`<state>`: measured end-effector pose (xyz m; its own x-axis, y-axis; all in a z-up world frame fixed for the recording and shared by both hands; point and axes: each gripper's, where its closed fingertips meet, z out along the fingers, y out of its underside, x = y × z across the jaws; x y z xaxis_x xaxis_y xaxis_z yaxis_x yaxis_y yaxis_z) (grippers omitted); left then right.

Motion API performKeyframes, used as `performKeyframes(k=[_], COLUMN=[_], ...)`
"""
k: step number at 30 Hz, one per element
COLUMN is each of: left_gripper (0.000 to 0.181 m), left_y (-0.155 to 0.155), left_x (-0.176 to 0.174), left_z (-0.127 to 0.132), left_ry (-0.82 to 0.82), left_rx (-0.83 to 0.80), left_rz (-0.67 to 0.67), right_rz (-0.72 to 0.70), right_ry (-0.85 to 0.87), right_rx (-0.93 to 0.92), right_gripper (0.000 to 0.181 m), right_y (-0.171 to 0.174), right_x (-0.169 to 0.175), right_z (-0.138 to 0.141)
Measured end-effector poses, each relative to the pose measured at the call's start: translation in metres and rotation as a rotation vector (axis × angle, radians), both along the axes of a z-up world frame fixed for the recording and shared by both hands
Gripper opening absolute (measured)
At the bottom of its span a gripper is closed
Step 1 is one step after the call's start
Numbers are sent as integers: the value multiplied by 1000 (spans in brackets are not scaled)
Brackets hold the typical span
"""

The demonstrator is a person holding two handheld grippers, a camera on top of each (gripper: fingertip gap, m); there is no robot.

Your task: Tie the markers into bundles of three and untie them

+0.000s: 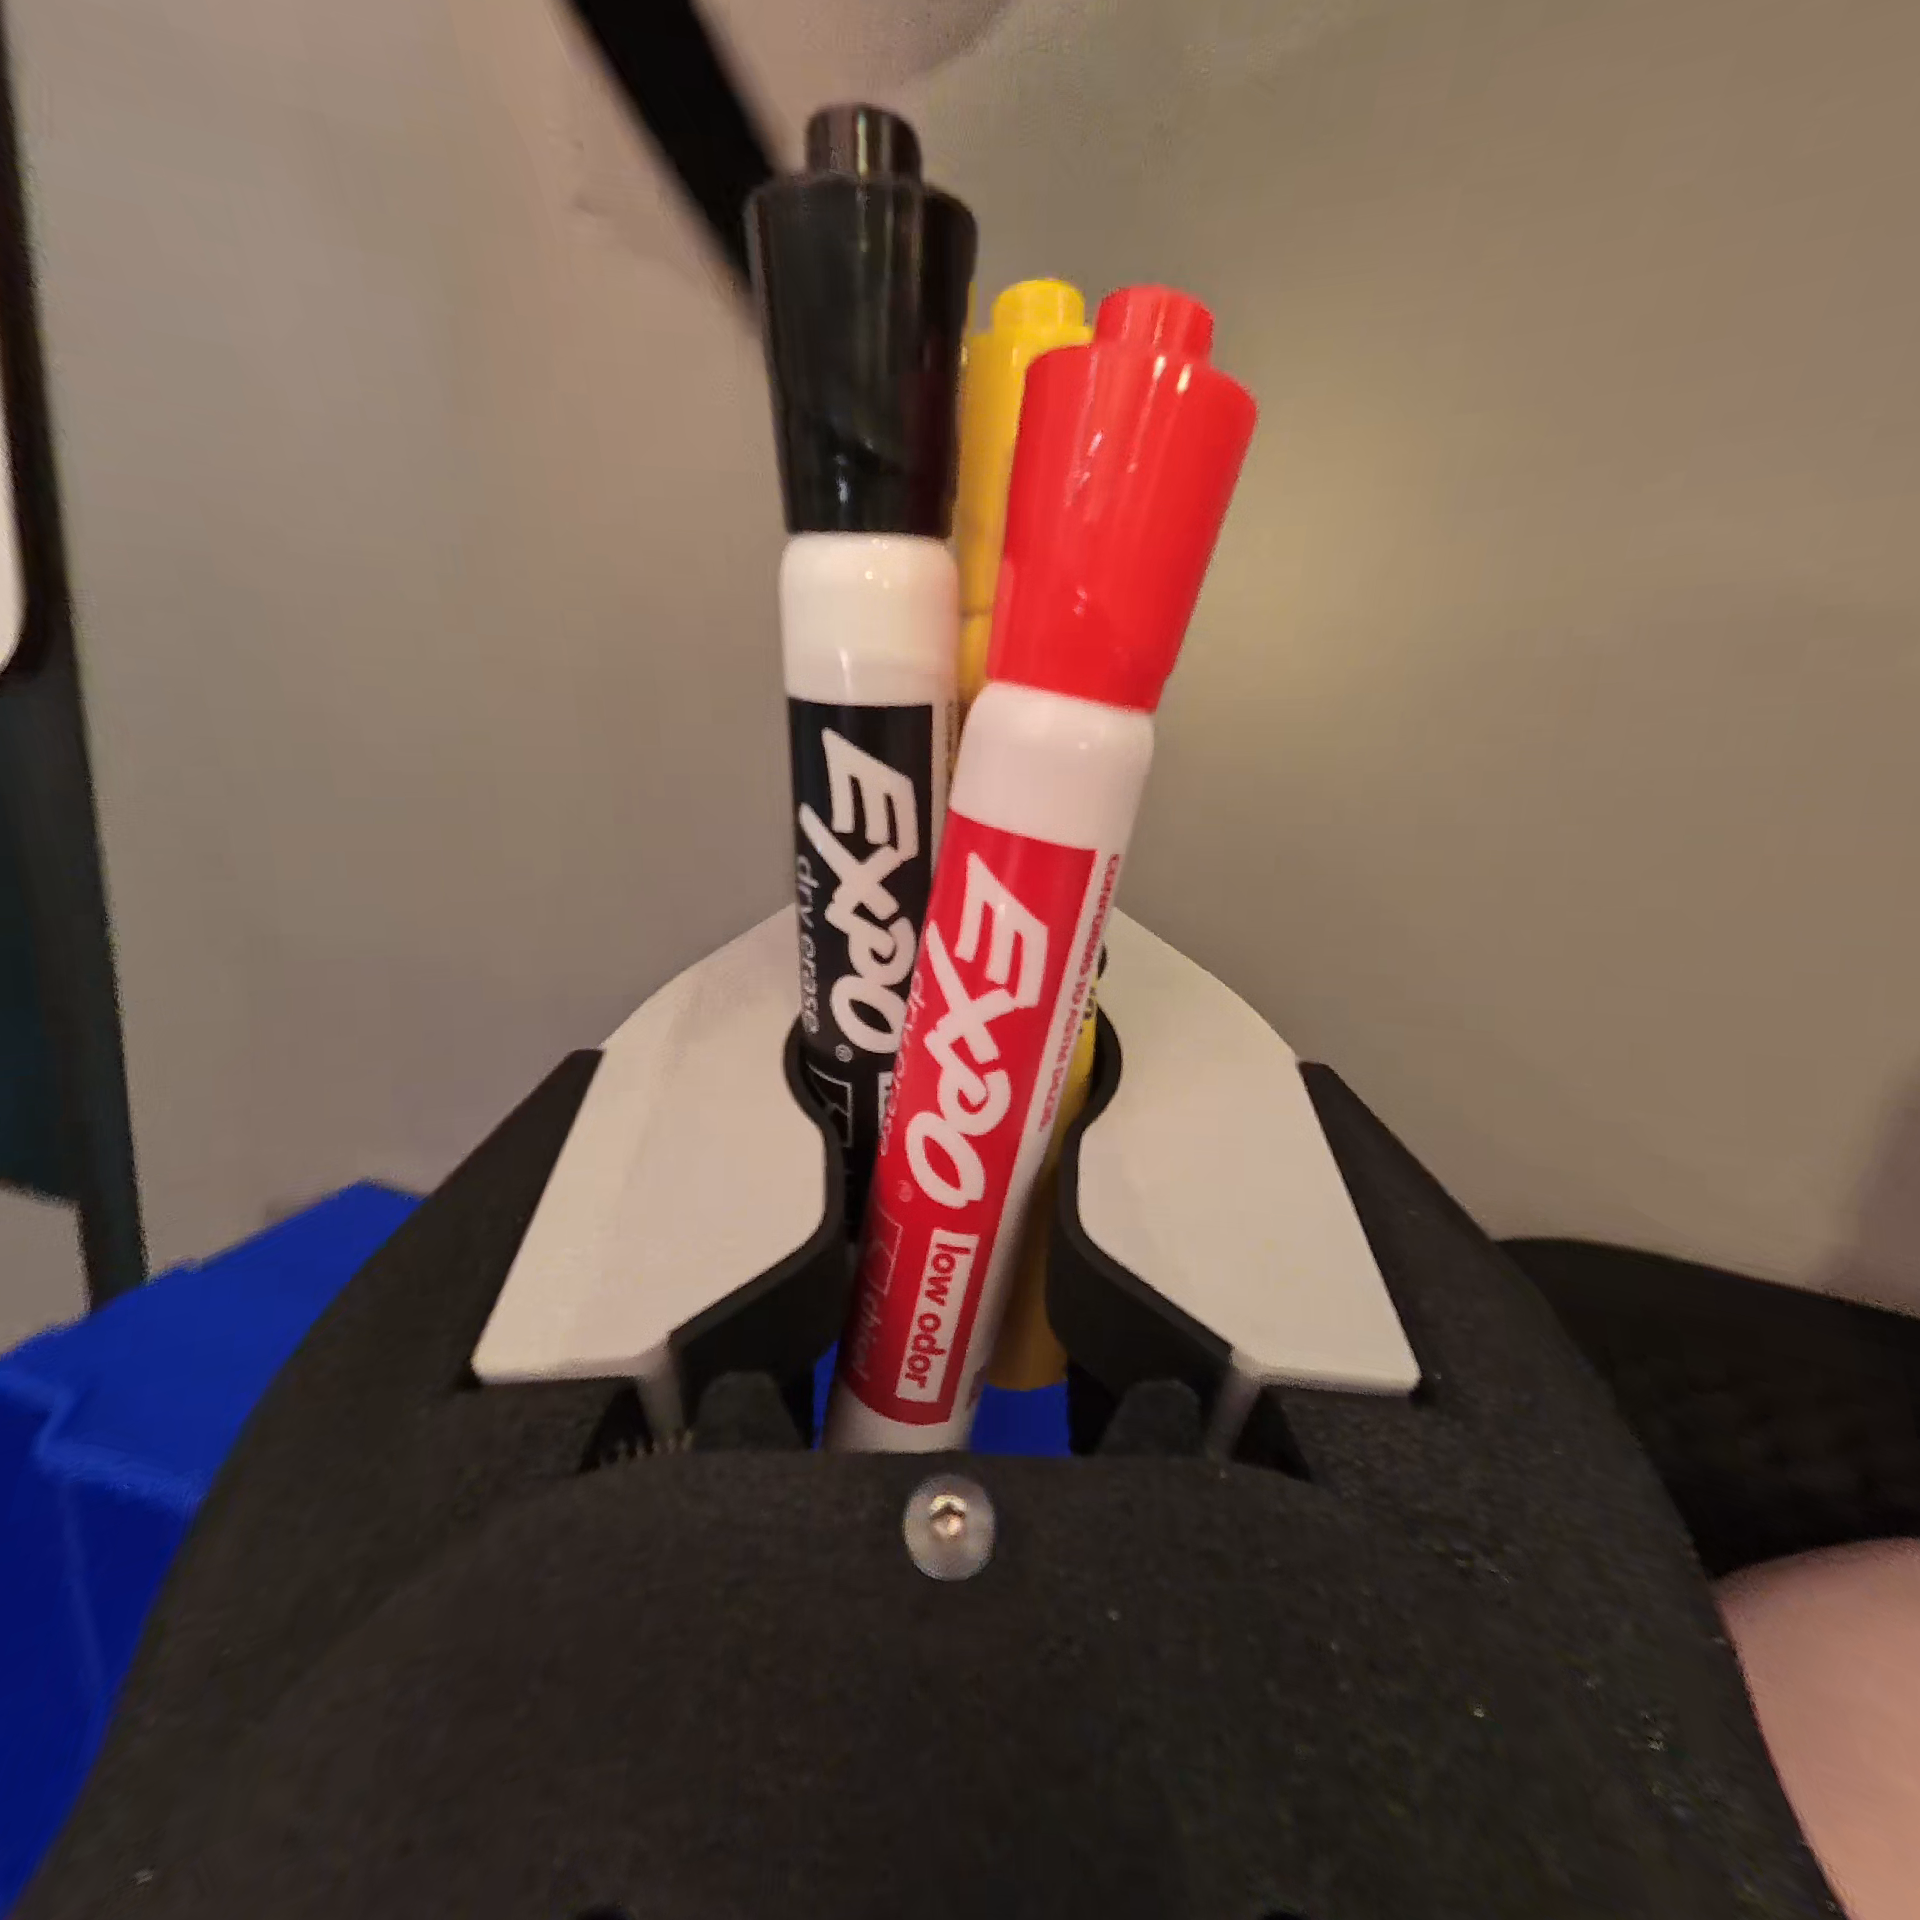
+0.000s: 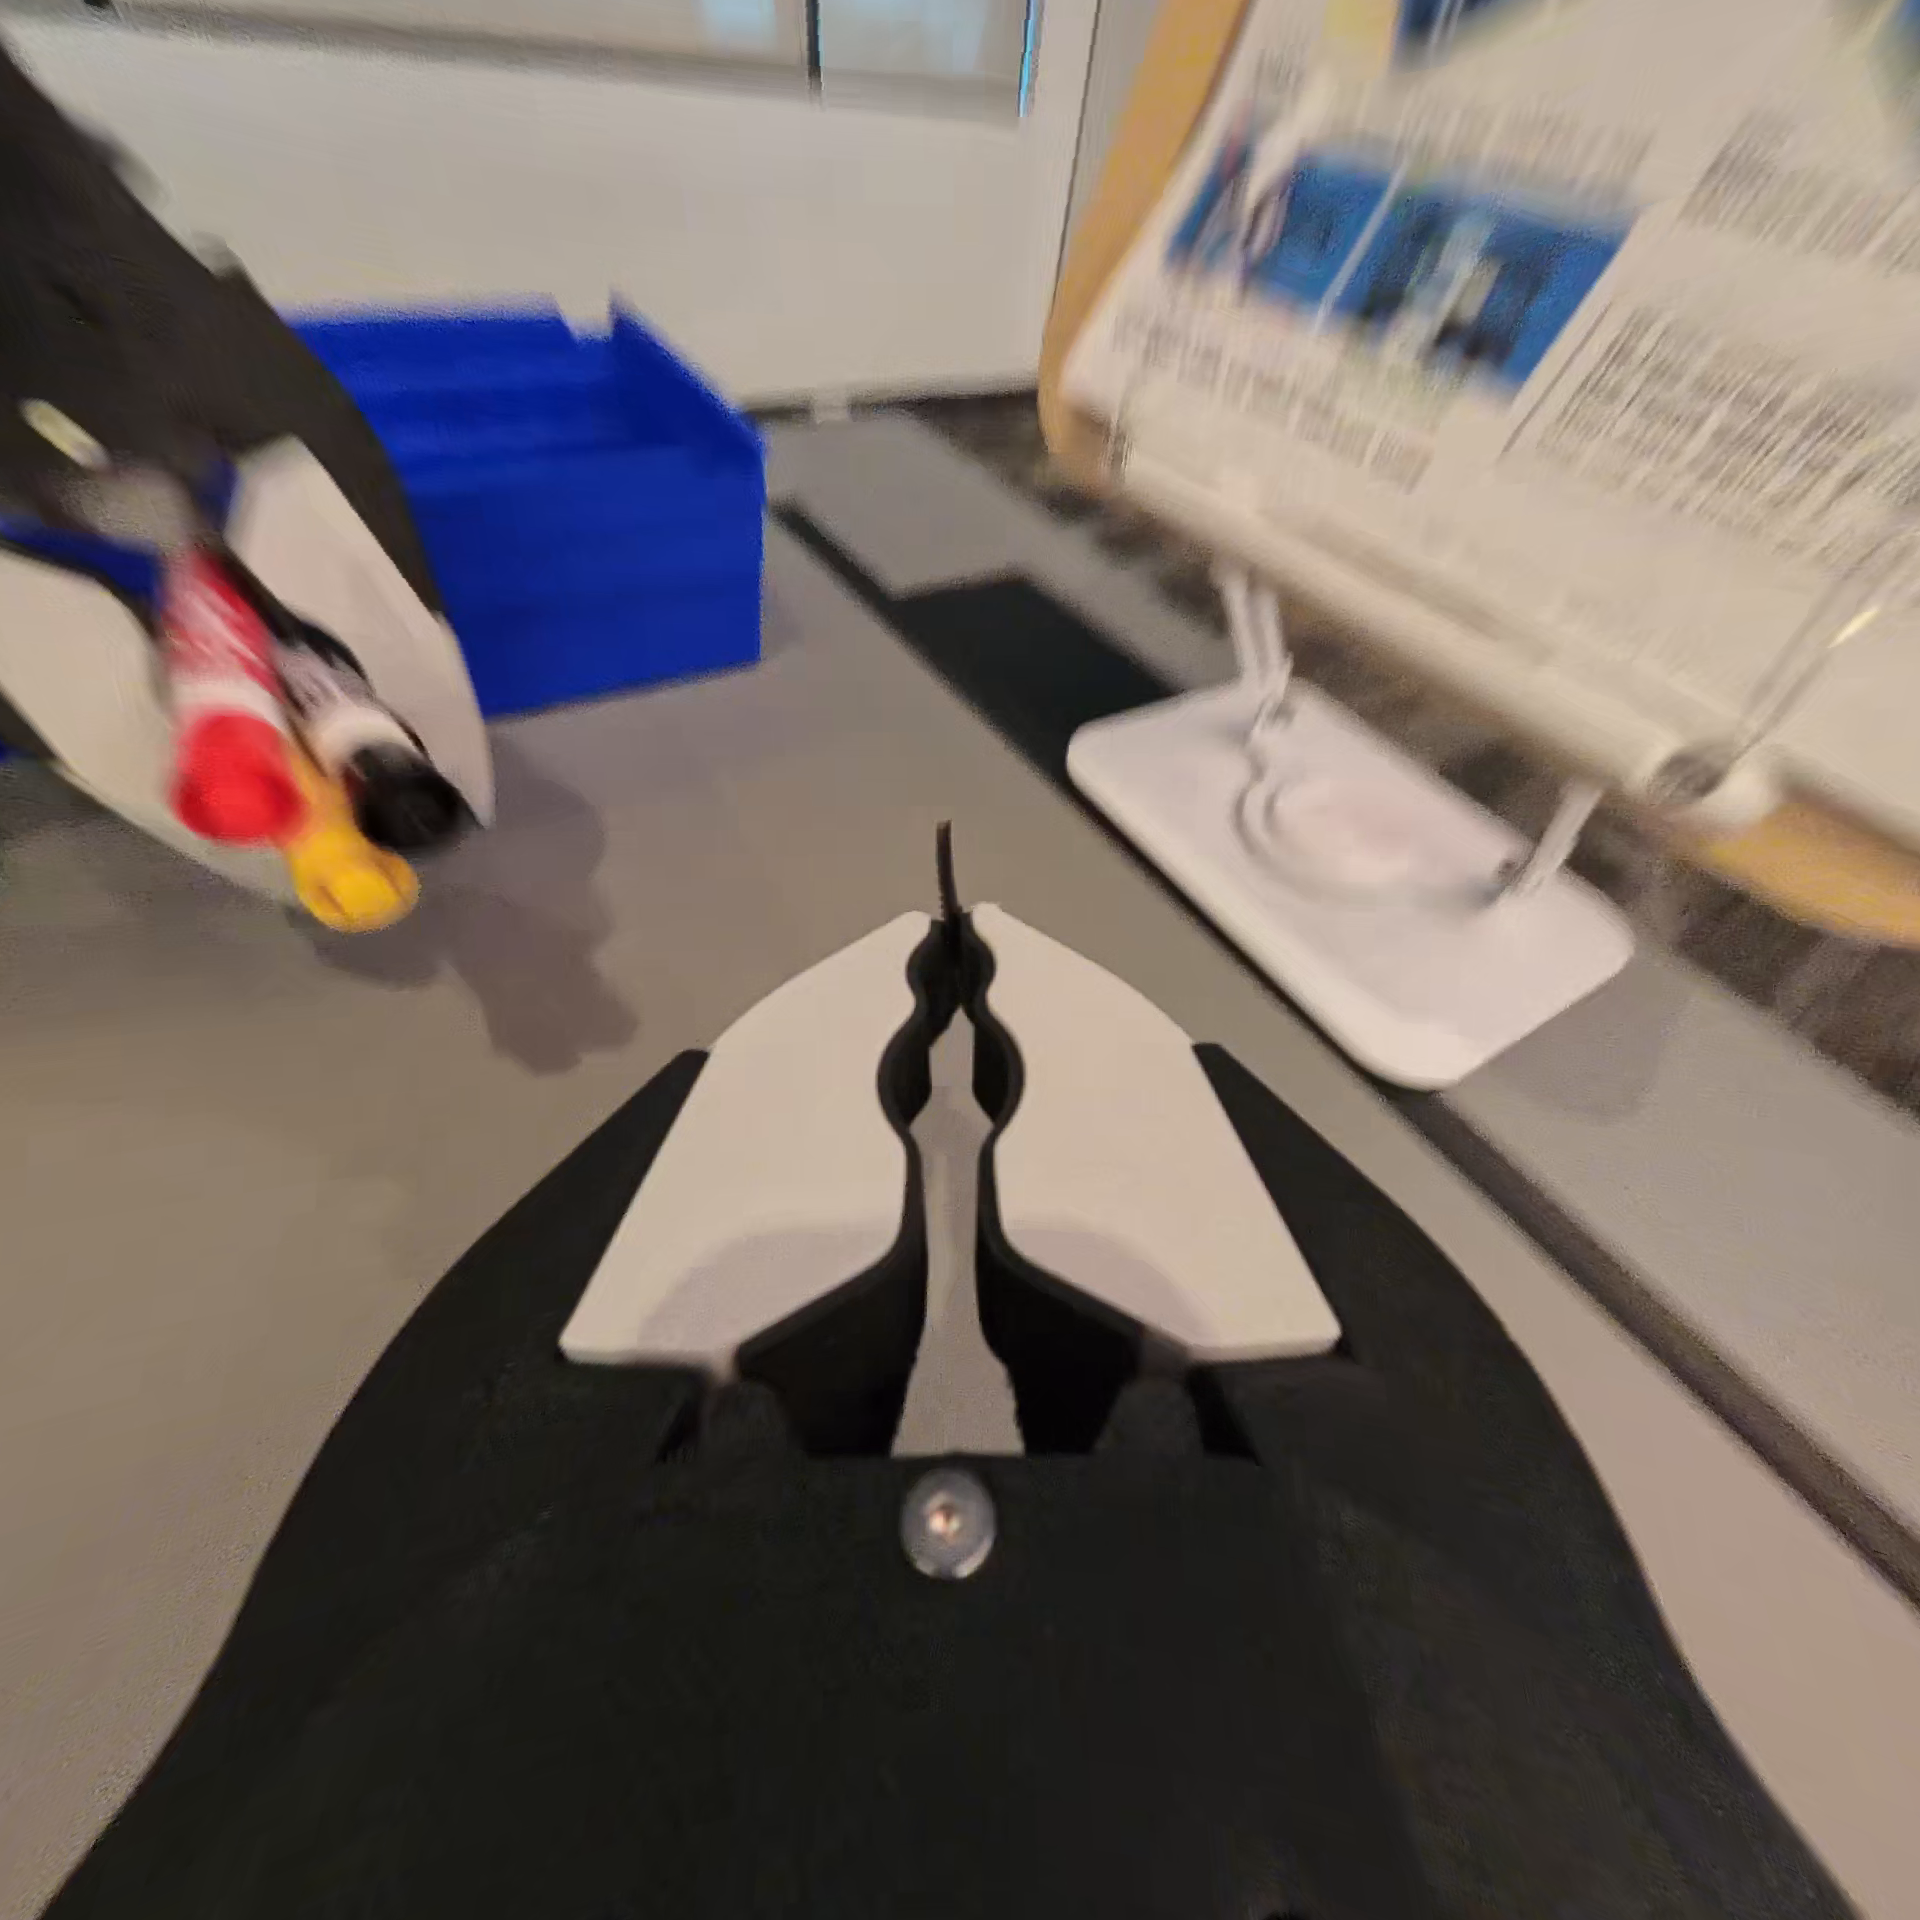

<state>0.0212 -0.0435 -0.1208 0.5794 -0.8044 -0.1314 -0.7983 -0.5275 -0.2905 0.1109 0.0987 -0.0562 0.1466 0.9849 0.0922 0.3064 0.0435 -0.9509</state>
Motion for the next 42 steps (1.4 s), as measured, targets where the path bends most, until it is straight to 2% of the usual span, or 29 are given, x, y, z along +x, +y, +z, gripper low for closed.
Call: performKeyframes(k=[2, 4, 7, 9, 12, 17, 22, 25, 28, 33, 42], left_gripper=[43, 43, 43, 42, 42, 42, 43, 42, 42, 42, 42], left_y=[1, 1, 3, 4, 4, 5, 1, -3, -6, -7, -10], left_x=[19, 32, 36, 34, 33, 28, 23, 20, 20, 19, 16], left_z=[-7, -11, -16, -17, -16, -15, -19, -19, -15, -11, -14], left_ry=[-50, -70, -75, -75, -89, -49, -8, 30, 25, 42, 70], left_rx=[-30, -46, -55, -59, -58, -42, -61, -54, -56, -41, -51], left_rz=[-41, -73, -76, -59, -60, -56, -56, -95, -96, -100, -106], right_rz=[11, 47, 184, 255, 306, 410, 374, 401, 423, 402, 471], right_ry=[130, 211, 204, 252, 254, 244, 182, 132, 113, 150, 168], right_rx=[97, 224, 362, 453, 569, 717, 980, 1128, 1130, 1179, 1227], right_gripper=[3, 3, 3, 3, 3, 3, 3, 3, 3, 3, 3], right_y=[-10, -28, -66, -91, -115, -144, -162, -178, -184, -188, -210], right_x=[11, 12, -1, -7, -11, -15, -27, -35, -40, -38, -39], right_z=[32, 48, 43, 49, 54, 45, 32, 14, 3, 7, 0])
